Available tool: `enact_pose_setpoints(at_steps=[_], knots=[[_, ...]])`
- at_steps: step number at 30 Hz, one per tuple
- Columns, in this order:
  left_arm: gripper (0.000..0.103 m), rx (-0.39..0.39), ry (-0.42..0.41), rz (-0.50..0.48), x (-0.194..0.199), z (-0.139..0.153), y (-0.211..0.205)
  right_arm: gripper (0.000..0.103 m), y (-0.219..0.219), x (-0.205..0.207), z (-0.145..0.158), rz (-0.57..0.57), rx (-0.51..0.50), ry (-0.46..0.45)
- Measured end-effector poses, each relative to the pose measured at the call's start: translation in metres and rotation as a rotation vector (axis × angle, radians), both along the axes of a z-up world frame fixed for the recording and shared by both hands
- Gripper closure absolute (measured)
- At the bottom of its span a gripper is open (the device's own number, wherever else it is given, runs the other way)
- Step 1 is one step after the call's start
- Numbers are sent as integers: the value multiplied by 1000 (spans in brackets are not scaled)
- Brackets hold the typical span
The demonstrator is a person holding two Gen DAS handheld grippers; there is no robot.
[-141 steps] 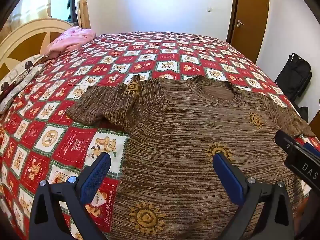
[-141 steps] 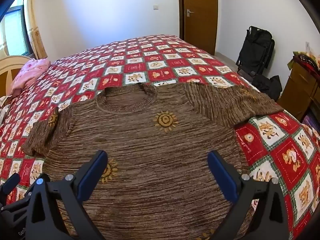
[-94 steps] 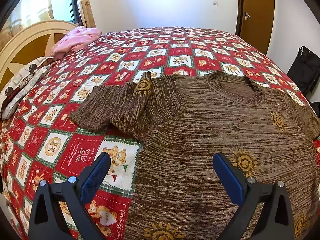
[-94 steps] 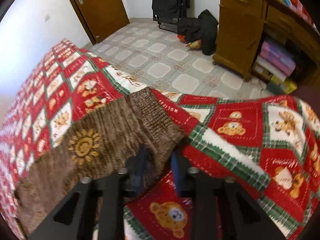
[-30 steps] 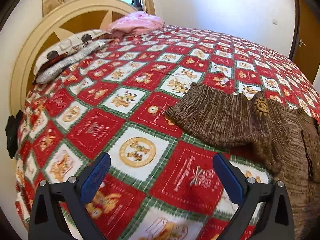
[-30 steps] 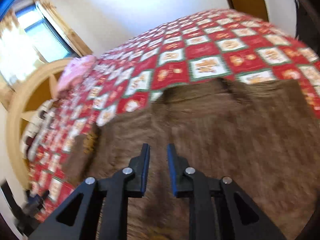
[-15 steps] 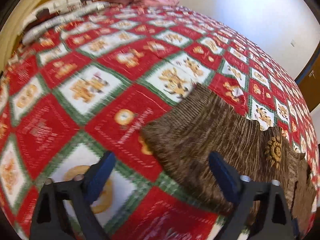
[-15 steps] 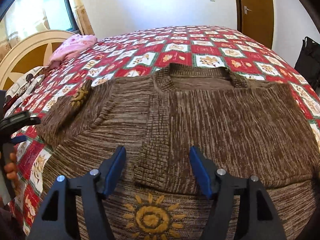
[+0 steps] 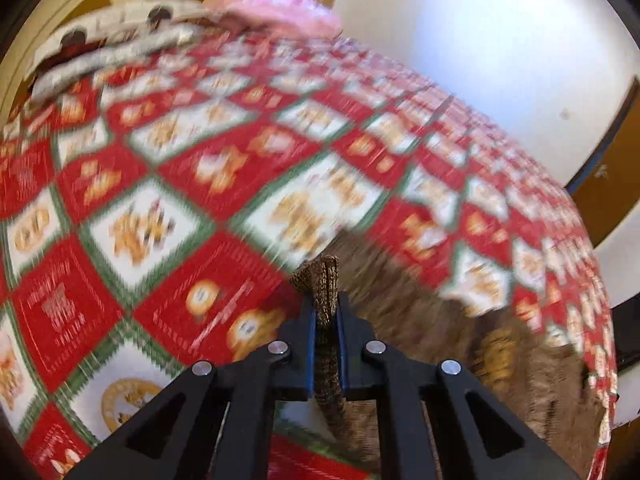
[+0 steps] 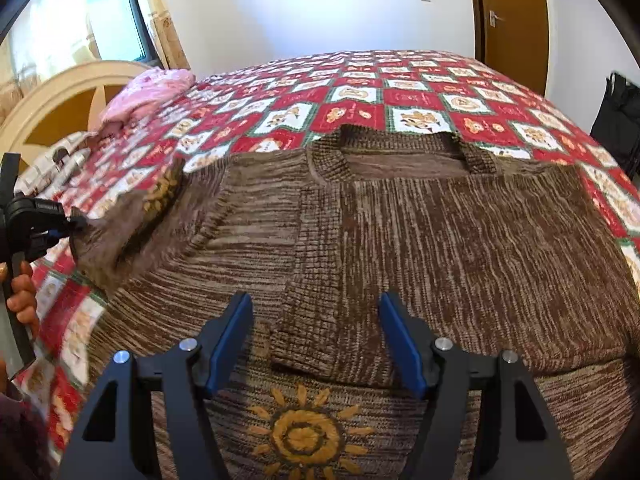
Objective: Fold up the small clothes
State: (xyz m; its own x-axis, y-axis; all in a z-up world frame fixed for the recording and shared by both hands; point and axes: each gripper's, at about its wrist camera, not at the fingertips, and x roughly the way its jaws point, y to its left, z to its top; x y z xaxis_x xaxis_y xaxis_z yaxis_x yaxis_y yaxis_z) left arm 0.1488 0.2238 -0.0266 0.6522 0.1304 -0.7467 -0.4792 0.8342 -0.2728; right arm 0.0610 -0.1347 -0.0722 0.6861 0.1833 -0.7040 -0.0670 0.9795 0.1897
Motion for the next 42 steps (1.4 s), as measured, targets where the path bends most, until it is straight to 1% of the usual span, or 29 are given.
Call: enact_pose_setpoints(at_steps=[1,3,4,5,7,8,10,12,13,14,15,16,18,19,21,22,24,25,26,27,29,31,33,36,37,39,42], knots=[[95,20,-30,-21,0,14,-9,34,-5,-1,3,-10,22,2],[95,70,-99,-99,-2,44,-38,34,-20,-4,11,-52,70,6],[95,98,-146,-155,-5,61,-63,34,-29,-6,17,-77,92,6],[95,112,-180,-207,-9,72,-84,34,-35,-8,20,-91,104,5],[95,118,-226,-301,-16,84,-120,34,-53,-12,29,-131,118,0],[95,126,-246,-362,-21,87,-147,34,-60,-15,31,-146,118,1],[95,155,-259,-481,-30,83,-196,34,-77,-22,32,-192,114,5],[94,193,-242,-620,-39,64,-251,34,-89,-28,30,-226,123,14],[94,203,-223,-654,-41,56,-263,34,-96,-31,28,-244,133,23],[94,211,-183,-700,-45,40,-280,34,-101,-34,25,-260,144,33],[92,215,-138,-734,-47,26,-292,34,-107,-36,23,-277,160,46],[92,223,-101,-746,-50,16,-298,34,-111,-39,20,-289,177,57],[92,223,-60,-743,-57,6,-296,34,-116,-41,17,-294,198,71],[91,205,-47,-737,-61,4,-289,34,-117,-42,16,-291,200,71],[90,166,-36,-722,-72,4,-272,34,-118,-44,17,-289,205,69],[89,146,-27,-709,-78,7,-256,34,-119,-44,17,-287,212,69],[85,118,-36,-664,-90,10,-230,34,-119,-42,20,-268,242,73],[82,119,-40,-636,-92,8,-225,34,-118,-40,23,-251,265,73],[75,129,-40,-593,-95,8,-212,34,-117,-39,25,-240,280,72],[71,154,-34,-544,-99,5,-199,34,-114,-36,29,-226,294,69],[70,189,-11,-476,-104,-3,-185,33,-106,-28,35,-193,295,60],[70,160,8,-455,-105,-13,-177,33,-84,-10,41,-125,264,53],[70,118,26,-433,-106,-23,-170,33,-65,4,38,-75,229,69],[70,130,31,-397,-108,-35,-165,33,-41,16,29,-36,178,95],[70,128,23,-392,-108,-39,-164,33,-34,16,27,-27,154,96],[70,132,-23,-378,-113,-41,-163,33,-22,14,25,-4,88,79],[69,146,-61,-359,-116,-44,-166,31,-7,12,26,28,-60,42]])
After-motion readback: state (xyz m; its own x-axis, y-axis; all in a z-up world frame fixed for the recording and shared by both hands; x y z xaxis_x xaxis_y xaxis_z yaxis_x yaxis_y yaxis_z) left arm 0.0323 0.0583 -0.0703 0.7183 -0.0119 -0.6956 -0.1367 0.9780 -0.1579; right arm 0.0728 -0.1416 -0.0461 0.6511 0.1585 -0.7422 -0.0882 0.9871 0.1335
